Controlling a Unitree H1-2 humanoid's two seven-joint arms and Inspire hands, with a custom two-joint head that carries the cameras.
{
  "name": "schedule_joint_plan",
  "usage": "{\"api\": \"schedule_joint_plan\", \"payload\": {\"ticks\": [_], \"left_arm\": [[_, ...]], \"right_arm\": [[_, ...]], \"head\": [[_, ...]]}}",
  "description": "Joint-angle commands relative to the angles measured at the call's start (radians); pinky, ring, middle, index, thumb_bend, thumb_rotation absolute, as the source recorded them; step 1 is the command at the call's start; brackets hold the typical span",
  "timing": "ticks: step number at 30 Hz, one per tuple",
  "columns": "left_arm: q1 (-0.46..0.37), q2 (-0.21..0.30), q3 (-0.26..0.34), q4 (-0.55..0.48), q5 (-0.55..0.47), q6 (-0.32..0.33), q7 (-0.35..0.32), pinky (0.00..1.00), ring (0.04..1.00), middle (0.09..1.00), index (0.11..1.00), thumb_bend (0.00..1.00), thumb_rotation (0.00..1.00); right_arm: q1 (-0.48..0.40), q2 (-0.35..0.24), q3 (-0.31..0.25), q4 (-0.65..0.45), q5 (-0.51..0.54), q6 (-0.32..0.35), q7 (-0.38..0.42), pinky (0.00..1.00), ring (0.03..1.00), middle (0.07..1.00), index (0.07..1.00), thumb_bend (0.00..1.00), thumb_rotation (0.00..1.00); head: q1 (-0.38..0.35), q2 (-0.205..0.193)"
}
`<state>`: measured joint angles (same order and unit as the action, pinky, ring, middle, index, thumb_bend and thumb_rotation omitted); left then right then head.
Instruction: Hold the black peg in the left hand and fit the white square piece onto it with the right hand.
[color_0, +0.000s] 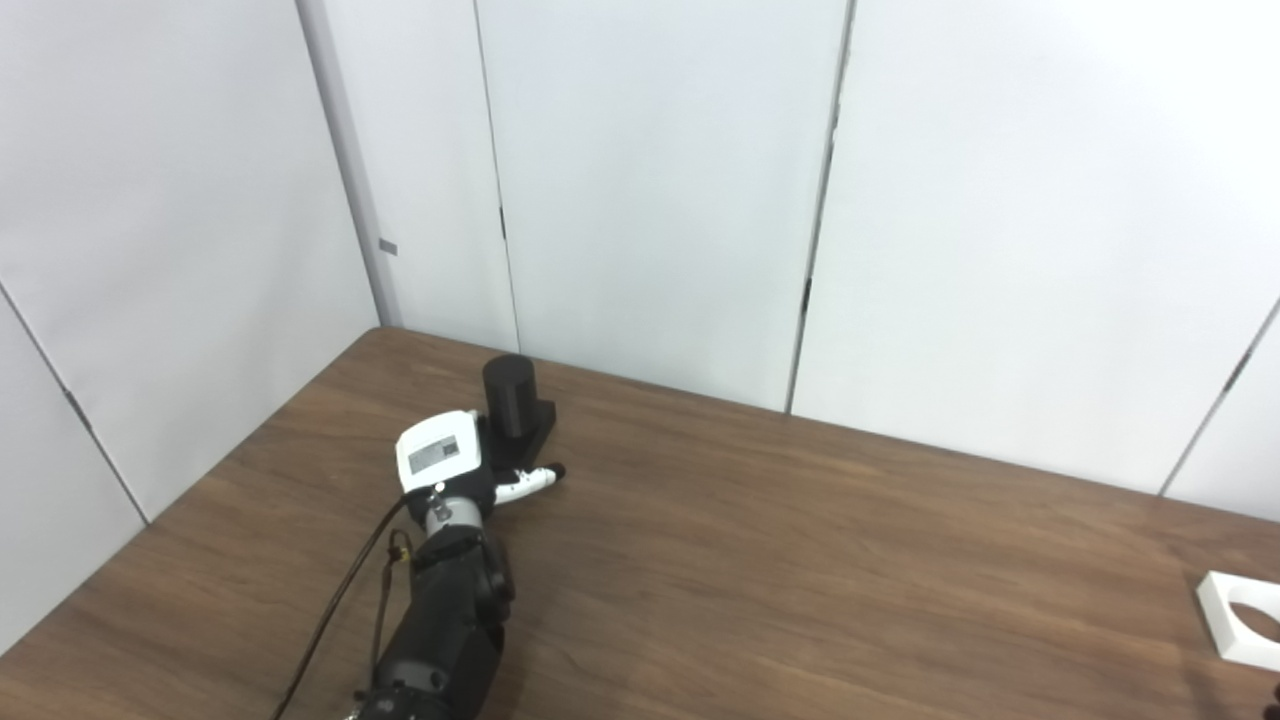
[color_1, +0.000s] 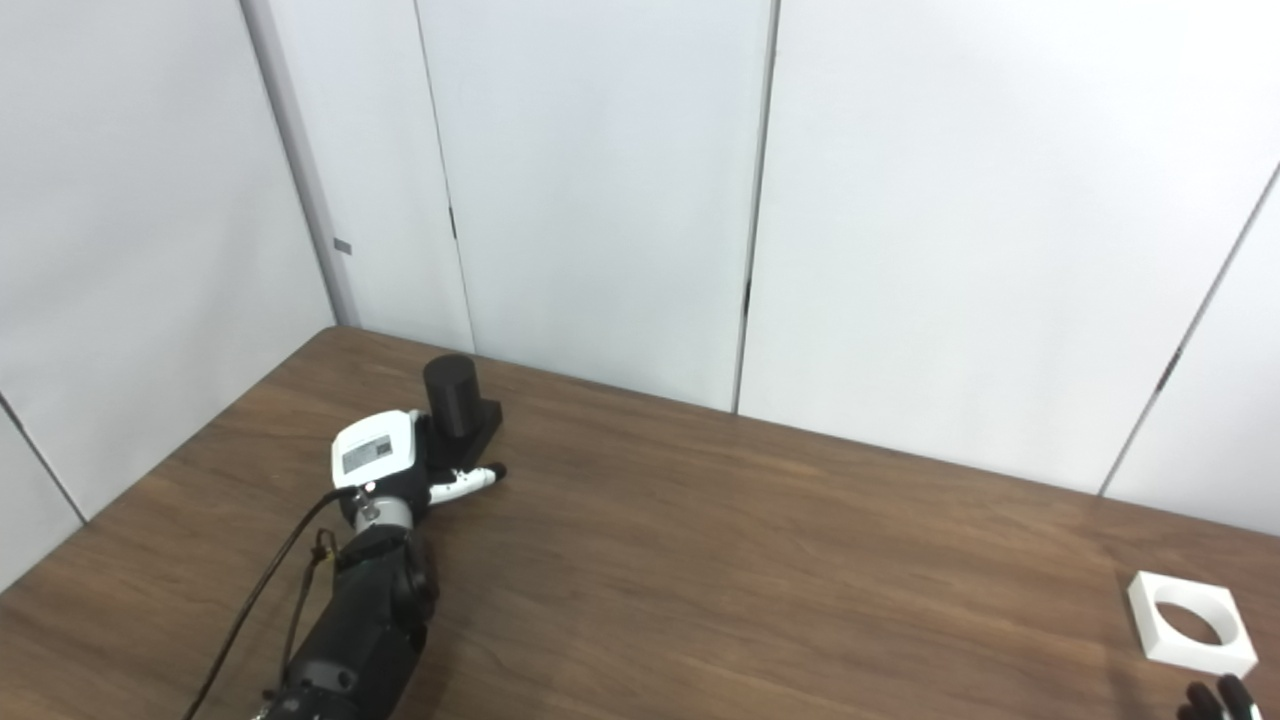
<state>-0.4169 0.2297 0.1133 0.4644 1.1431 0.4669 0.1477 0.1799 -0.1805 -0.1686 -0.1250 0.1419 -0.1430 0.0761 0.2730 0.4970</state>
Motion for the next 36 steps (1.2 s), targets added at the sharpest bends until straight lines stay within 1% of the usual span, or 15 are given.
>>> {"api": "schedule_joint_plan", "payload": {"ticks": [1, 5, 7, 9, 11, 12, 13, 15, 18, 22, 23, 24, 27, 33, 36], "left_arm": [[-0.057, 0.015, 0.008, -0.01, 0.039, 0.003, 0.018, 0.83, 0.883, 0.875, 0.798, 0.78, 0.68], [-0.059, 0.013, 0.017, -0.007, 0.062, 0.003, 0.001, 0.83, 0.875, 0.859, 0.759, 0.75, 0.66], [-0.058, 0.012, 0.022, -0.009, 0.084, 0.003, -0.017, 0.82, 0.866, 0.855, 0.759, 0.73, 0.66], [-0.054, 0.013, 0.022, -0.015, 0.086, 0.003, -0.02, 0.82, 0.85, 0.843, 0.747, 0.71, 0.62], [-0.047, 0.018, 0.014, -0.024, 0.067, 0.003, -0.012, 0.8, 0.834, 0.825, 0.715, 0.68, 0.56], [-0.043, 0.022, 0.009, -0.028, 0.054, 0.003, -0.004, 0.79, 0.828, 0.811, 0.673, 0.65, 0.48], [-0.04, 0.025, 0.004, -0.03, 0.044, 0.003, 0.004, 0.79, 0.822, 0.8, 0.648, 0.63, 0.43], [-0.036, 0.03, -0.003, -0.031, 0.028, 0.003, 0.02, 0.78, 0.817, 0.791, 0.63, 0.62, 0.39], [-0.028, 0.036, -0.013, -0.043, -0.019, 0.002, 0.042, 0.78, 0.815, 0.772, 0.586, 0.64, 0.26], [-0.022, 0.045, -0.029, -0.045, -0.056, 0.002, 0.059, 0.76, 0.808, 0.761, 0.558, 0.65, 0.19], [-0.02, 0.047, -0.033, -0.049, -0.072, 0.002, 0.061, 0.77, 0.811, 0.762, 0.541, 0.62, 0.15], [-0.019, 0.05, -0.036, -0.052, -0.086, 0.002, 0.061, 0.78, 0.819, 0.765, 0.506, 0.55, 0.1], [-0.012, 0.061, -0.049, -0.064, -0.122, 0.002, 0.063, 0.78, 0.823, 0.765, 0.491, 0.52, 0.07], [0.0, 0.084, -0.077, -0.081, -0.193, 0.0, 0.086, 0.73, 0.811, 0.762, 0.483, 0.52, 0.05], [0.011, 0.093, -0.089, -0.095, -0.24, -0.02, 0.103, 0.71, 0.802, 0.758, 0.483, 0.52, 0.05]], "right_arm": [[0.029, 0.023, 0.012, 0.02, 0.028, -0.008, 0.011, 1.0, 0.988, 0.978, 1.0, 0.76, 0.97], [0.029, 0.021, 0.011, 0.021, 0.018, -0.01, 0.009, 1.0, 1.0, 0.986, 1.0, 0.74, 0.97], [0.029, 0.023, 0.009, 0.018, 0.018, -0.004, 0.007, 1.0, 0.997, 0.981, 1.0, 0.74, 0.97], [0.029, 0.021, 0.009, 0.018, 0.026, -0.002, 0.013, 1.0, 1.0, 0.989, 1.0, 0.74, 0.96], [0.029, 0.021, 0.009, 0.019, 0.023, -0.006, 0.012, 1.0, 1.0, 0.988, 1.0, 0.73, 0.95], [0.029, 0.021, 0.01, 0.019, 0.014, -0.009, 0.009, 1.0, 1.0, 0.983, 1.0, 0.73, 0.95], [0.029, 0.02, 0.01, 0.019, 0.007, -0.011, 0.007, 1.0, 1.0, 0.981, 1.0, 0.73, 0.95], [0.029, 0.02, 0.01, 0.02, 0.005, -0.011, 0.007, 1.0, 1.0, 0.98, 1.0, 0.73, 0.95], [0.03, 0.018, 0.01, 0.016, 0.007, -0.009, 0.01, 1.0, 0.997, 0.979, 1.0, 0.74, 0.95], [0.029, 0.016, 0.01, 0.018, 0.009, -0.011, 0.012, 1.0, 1.0, 0.98, 1.0, 0.72, 0.95], [0.029, 0.016, 0.009, 0.018, 0.012, -0.01, 0.013, 1.0, 1.0, 0.981, 1.0, 0.72, 0.95], [0.028, 0.016, 0.009, 0.018, 0.012, -0.008, 0.012, 1.0, 1.0, 0.981, 1.0, 0.72, 0.94], [0.027, 0.018, 0.008, 0.02, 0.011, -0.009, 0.01, 1.0, 0.999, 0.98, 1.0, 0.71, 0.94], [0.024, 0.016, 0.008, 0.026, 0.015, -0.01, 0.012, 1.0, 1.0, 0.981, 1.0, 0.72, 0.95], [0.022, 0.019, 0.007, 0.022, 0.017, -0.003, 0.009, 1.0, 1.0, 0.98, 1.0, 0.73, 0.95]], "head": [[0.002, 0.002], [0.003, 0.004], [0.003, 0.004], [0.003, 0.004], [0.003, 0.004], [0.003, 0.004], [0.003, 0.004], [0.003, 0.004], [0.003, 0.008], [0.004, 0.008], [0.004, 0.008], [0.004, 0.008], [0.003, 0.008], [-0.002, 0.011], [-0.012, 0.015]]}}
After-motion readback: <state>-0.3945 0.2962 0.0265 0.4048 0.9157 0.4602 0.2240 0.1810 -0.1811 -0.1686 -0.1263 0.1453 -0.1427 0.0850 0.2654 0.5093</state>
